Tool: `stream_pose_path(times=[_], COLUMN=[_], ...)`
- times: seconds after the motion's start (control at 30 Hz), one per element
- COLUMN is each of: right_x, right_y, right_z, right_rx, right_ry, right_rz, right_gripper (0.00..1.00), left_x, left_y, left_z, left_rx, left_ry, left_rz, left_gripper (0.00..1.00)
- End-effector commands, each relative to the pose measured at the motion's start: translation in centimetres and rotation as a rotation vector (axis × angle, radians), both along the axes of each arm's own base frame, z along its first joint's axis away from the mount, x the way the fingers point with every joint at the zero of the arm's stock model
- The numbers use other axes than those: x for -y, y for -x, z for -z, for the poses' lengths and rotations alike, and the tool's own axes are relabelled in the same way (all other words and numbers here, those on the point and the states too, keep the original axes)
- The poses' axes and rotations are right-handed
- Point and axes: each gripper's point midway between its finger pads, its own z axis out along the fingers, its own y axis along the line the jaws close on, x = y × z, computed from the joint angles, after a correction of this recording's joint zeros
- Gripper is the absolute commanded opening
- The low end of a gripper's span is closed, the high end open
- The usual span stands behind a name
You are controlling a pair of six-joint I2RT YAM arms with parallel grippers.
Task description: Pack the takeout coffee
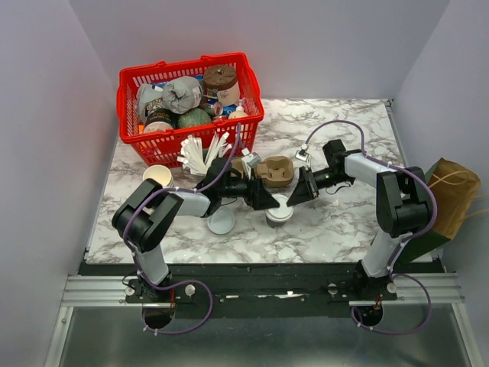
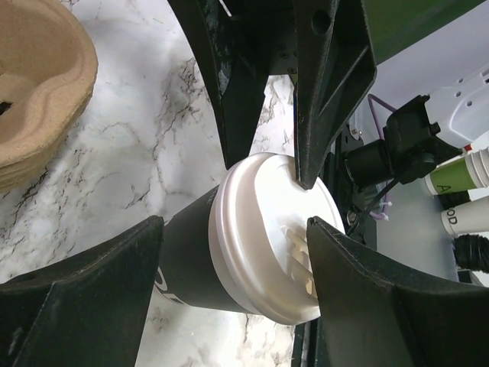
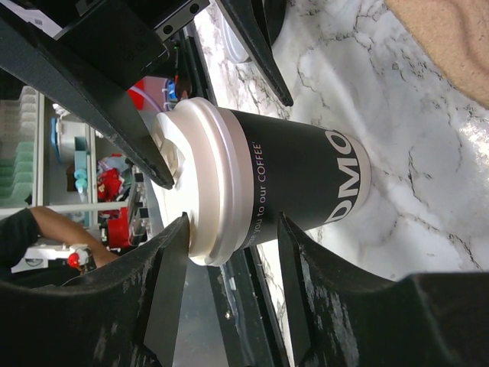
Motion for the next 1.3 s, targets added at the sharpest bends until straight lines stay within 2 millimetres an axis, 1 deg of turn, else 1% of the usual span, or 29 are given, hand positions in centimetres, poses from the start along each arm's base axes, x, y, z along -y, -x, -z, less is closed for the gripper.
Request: stream_pose_path(times=[0.0, 0.07, 0.1, 0.17, 0.23, 0.27, 0.3, 0.33, 0.37, 0.4, 0.43, 0.47, 0.5, 0.53, 0.57, 0.6, 0.63, 0.67, 0.7, 0.87, 0.97, 1.1, 1.27], right_x=[0.2, 0.2, 0.2, 0.2, 0.1, 0.1, 0.1, 0.1, 0.1, 0.1, 0.1, 0.1, 0.1, 0.1, 0.0, 0.0, 0.0, 0.0, 0.0, 0.0, 0.0, 0.1, 0.1], right_y=[-0.7, -0.6, -0.6, -0.7, -1.0, -1.1, -1.2, -1.3, -1.4, -1.6, -1.6, -1.7, -1.7, -1.7, -1.7, -1.8, -1.7, -1.8, -1.8, -2.1, -2.1, -2.1, -2.0], right_z=[1.7, 1.5, 1.4, 1.4, 1.4, 1.3, 1.2, 1.1, 1.0, 0.9, 0.9, 0.9, 0.9, 0.9, 0.9, 0.9, 0.9, 1.0, 1.1, 1.1, 1.1, 1.2, 1.4], right_rx=[0.036, 0.045, 0.047, 0.048, 0.055, 0.057, 0.061, 0.066, 0.068, 0.075, 0.076, 0.082, 0.082, 0.081, 0.078, 0.078, 0.075, 0.077, 0.077, 0.084, 0.081, 0.08, 0.078], right_ry=[0.06, 0.055, 0.053, 0.053, 0.053, 0.054, 0.053, 0.052, 0.054, 0.055, 0.056, 0.059, 0.059, 0.058, 0.057, 0.057, 0.056, 0.057, 0.059, 0.062, 0.065, 0.065, 0.069], right_rz=[-0.008, -0.009, -0.009, -0.008, -0.006, -0.004, -0.003, -0.003, 0.0, 0.0, 0.001, -0.001, 0.0, -0.001, -0.001, -0.001, -0.001, -0.001, -0.001, -0.002, -0.003, -0.005, -0.006], right_gripper=[0.56, 0.56, 0.56, 0.56, 0.56, 0.56, 0.56, 0.56, 0.56, 0.56, 0.56, 0.56, 0.56, 0.56, 0.56, 0.56, 0.56, 0.56, 0.56, 0.56, 0.56, 0.56, 0.56], left_x=[-0.5, 0.0, 0.1, 0.6, 0.8, 1.0, 0.9, 0.7, 0.6, 0.1, -0.3, -0.6, -1.3, -1.7, -2.0, -2.6, -2.9, -3.1, -3.4, -3.4, -3.6, -3.4, -3.5], left_y=[-0.1, -0.8, -0.8, -1.5, -1.6, -2.0, -1.9, -1.9, -2.3, -2.1, -2.0, -2.2, -1.8, -1.5, -1.4, -1.0, -0.8, -0.5, -0.1, 0.5, 0.4, 0.2, 0.0], left_z=[2.3, 0.1, -0.4, -2.6, -3.7, -4.4, -4.3, -4.7, -4.8, -4.0, -4.5, -4.3, -3.5, -4.0, -3.8, -2.8, -3.0, -2.8, -2.1, -1.7, -1.0, -0.8, 0.3], left_rx=[0.011, 0.059, 0.058, 0.092, 0.095, 0.103, 0.081, 0.083, 0.082, 0.057, 0.065, 0.067, 0.044, 0.048, 0.04, 0.01, 0.016, 0.012, 0.002, -0.012, -0.024, -0.033, -0.071], left_ry=[-0.062, -0.029, -0.029, -0.003, 0.0, 0.003, -0.013, -0.018, -0.037, -0.083, -0.096, -0.119, -0.168, -0.174, -0.194, -0.236, -0.238, -0.242, -0.253, -0.238, -0.246, -0.244, -0.265], left_rz=[-0.001, 0.006, 0.009, 0.01, 0.013, 0.007, 0.002, -0.003, -0.027, -0.039, -0.054, -0.084, -0.092, -0.102, -0.113, -0.131, -0.134, -0.133, -0.135, -0.121, -0.132, -0.146, -0.161], left_gripper=[0.81, 0.81, 0.81, 0.81, 0.81, 0.82, 0.82, 0.82, 0.82, 0.83, 0.83, 0.83, 0.83, 0.83, 0.83, 0.83, 0.83, 0.83, 0.83, 0.8, 0.78, 0.76, 0.74])
